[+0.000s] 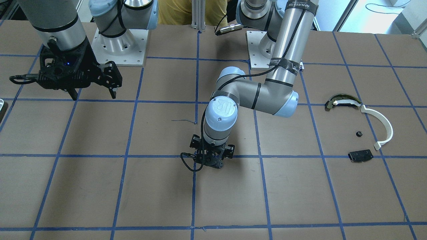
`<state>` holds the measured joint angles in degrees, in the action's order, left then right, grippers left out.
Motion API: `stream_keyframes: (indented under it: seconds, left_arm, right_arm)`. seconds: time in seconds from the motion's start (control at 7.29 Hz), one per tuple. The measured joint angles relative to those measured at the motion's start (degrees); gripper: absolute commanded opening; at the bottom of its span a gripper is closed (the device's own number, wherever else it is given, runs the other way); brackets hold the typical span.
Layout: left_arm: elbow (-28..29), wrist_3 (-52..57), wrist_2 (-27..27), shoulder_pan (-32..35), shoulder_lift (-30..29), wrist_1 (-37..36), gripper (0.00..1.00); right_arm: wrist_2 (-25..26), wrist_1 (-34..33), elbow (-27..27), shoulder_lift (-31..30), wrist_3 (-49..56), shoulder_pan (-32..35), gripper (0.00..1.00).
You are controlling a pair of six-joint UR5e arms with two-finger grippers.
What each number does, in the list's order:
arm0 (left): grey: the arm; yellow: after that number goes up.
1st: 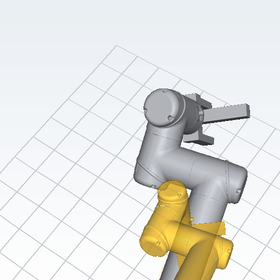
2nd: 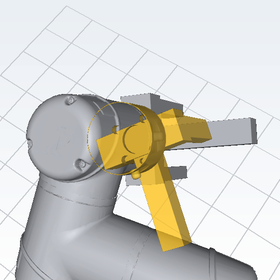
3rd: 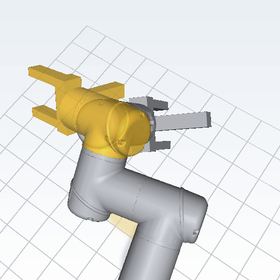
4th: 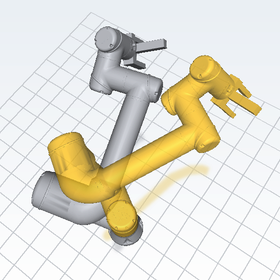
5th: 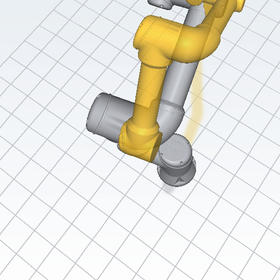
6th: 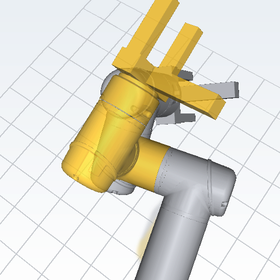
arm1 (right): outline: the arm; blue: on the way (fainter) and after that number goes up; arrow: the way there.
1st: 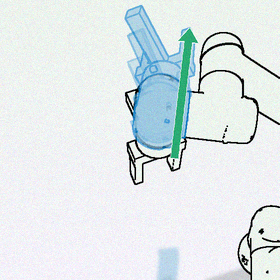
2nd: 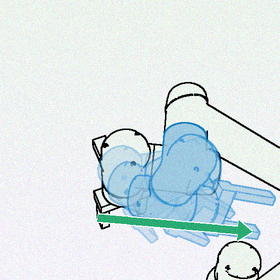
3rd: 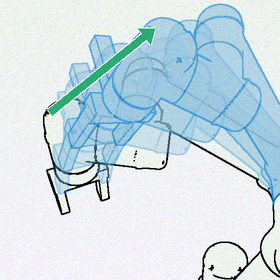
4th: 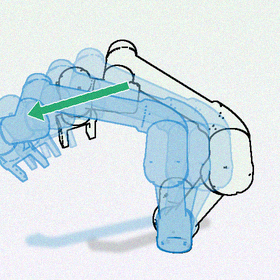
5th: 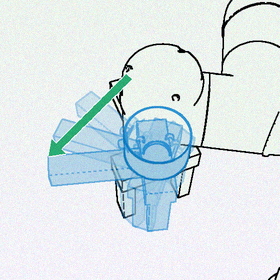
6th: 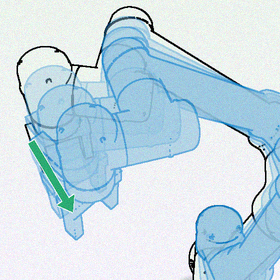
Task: Place bearing gear from tray to pile
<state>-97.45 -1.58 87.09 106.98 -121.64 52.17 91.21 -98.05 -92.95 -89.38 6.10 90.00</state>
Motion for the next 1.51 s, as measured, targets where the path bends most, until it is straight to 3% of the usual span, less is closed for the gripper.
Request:
stream_keyframes:
  seconds: [0.14,0.27,0.41,1.1,1.23,1.51]
  left_arm:
    - [0.0,0.0,0.0,0.0,-0.1,0.3,0.44]
    - [0.0,0.1,0.0,0.0,-0.1,0.6,0.09]
    - [0.1,0.0,0.0,0.0,-0.1,0.9,0.00]
    - [0.6,-0.1,0.1,-0.9,0.8,2.3,0.00]
    - [1.9,0.5,0.3,-3.5,2.1,5.6,0.00]
    - [5.2,7.1,2.9,-15.1,5.1,13.7,0.00]
  right_arm:
    - [-1.6,0.1,0.0,0.0,-0.2,0.0,1.00]
    - [-3.2,0.4,0.0,-0.1,-0.6,-0.1,1.00]
    - [-3.7,0.7,-0.1,-0.2,-1.0,-0.1,1.00]
    - [-3.8,0.8,-1.0,-0.3,-1.6,-0.2,1.00]
    - [-3.8,0.8,-1.0,-0.3,-1.6,-0.2,1.00]
    - [-3.8,0.7,-1.0,-0.3,-1.6,-0.3,1.00]
